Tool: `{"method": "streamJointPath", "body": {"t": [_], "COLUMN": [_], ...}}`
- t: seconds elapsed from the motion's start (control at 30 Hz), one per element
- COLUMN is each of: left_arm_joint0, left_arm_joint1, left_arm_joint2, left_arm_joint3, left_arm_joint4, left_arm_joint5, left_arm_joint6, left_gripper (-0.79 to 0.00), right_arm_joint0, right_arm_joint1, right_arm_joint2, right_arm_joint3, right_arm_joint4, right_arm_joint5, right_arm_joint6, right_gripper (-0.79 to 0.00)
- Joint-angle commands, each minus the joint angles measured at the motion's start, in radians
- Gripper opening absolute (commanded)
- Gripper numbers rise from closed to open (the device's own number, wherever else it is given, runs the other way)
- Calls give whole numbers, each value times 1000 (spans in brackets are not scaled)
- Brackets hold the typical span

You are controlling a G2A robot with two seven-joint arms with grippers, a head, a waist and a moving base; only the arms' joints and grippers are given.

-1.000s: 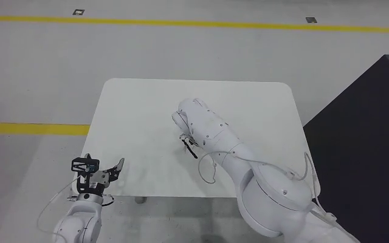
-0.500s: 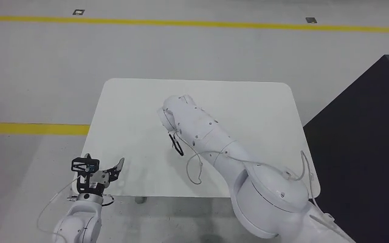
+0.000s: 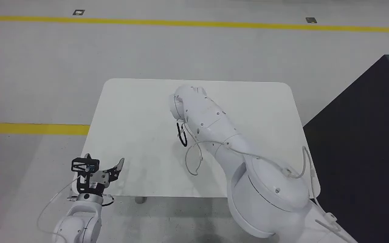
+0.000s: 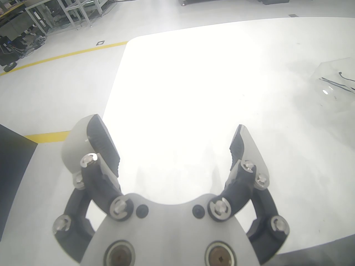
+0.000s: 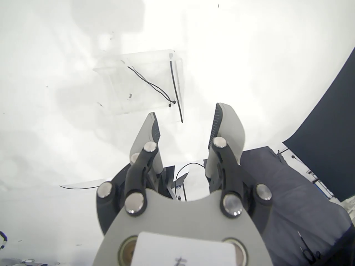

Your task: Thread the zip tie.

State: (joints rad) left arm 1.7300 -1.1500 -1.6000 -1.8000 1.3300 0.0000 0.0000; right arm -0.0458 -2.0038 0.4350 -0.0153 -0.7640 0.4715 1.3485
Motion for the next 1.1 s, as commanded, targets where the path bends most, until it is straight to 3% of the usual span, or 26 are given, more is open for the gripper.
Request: {"method": "streamJointPath", "body": {"t": [0.0, 0.1, 0.2, 0.27, 0.4, 0.43, 0.57, 0.6, 0.73, 0.97, 1.07], "left_arm_joint0": [0, 0, 0, 0, 0, 0, 0, 0, 0, 0, 0], "left_arm_joint1": [0, 0, 0, 0, 0, 0, 0, 0, 0, 0, 0], "left_arm_joint2": [0, 0, 0, 0, 0, 0, 0, 0, 0, 0, 0], "left_arm_joint3": [0, 0, 0, 0, 0, 0, 0, 0, 0, 0, 0], "left_arm_joint4": [0, 0, 0, 0, 0, 0, 0, 0, 0, 0, 0], "left_arm_joint5": [0, 0, 0, 0, 0, 0, 0, 0, 0, 0, 0], "left_arm_joint6": [0, 0, 0, 0, 0, 0, 0, 0, 0, 0, 0], "left_gripper": [0, 0, 0, 0, 0, 0, 0, 0, 0, 0, 0], "right_arm_joint0": [1, -5, -12, -13, -20, -17, -7, -2, 24, 78, 77], "right_arm_joint1": [1, 8, 19, 28, 49, 54, 72, 76, 84, 101, 106], "right_arm_joint2": [3, 7, 10, 12, 20, 24, 40, 45, 58, 76, 64], "right_arm_joint3": [15, 15, 15, 15, 15, 15, 12, 11, 15, 15, 15], "right_arm_joint4": [9, 17, 18, 20, 32, 41, 70, 81, 103, 133, 100], "right_arm_joint5": [-8, -13, -21, -25, -39, -59, -122, -151, -199, -498, -564], "right_arm_joint6": [8, 13, 22, 25, 39, 39, 18, 7, 11, 147, 187], "right_gripper": [-354, -351, -259, -289, -277, -369, -400, -773, -785, -785, -785]}}
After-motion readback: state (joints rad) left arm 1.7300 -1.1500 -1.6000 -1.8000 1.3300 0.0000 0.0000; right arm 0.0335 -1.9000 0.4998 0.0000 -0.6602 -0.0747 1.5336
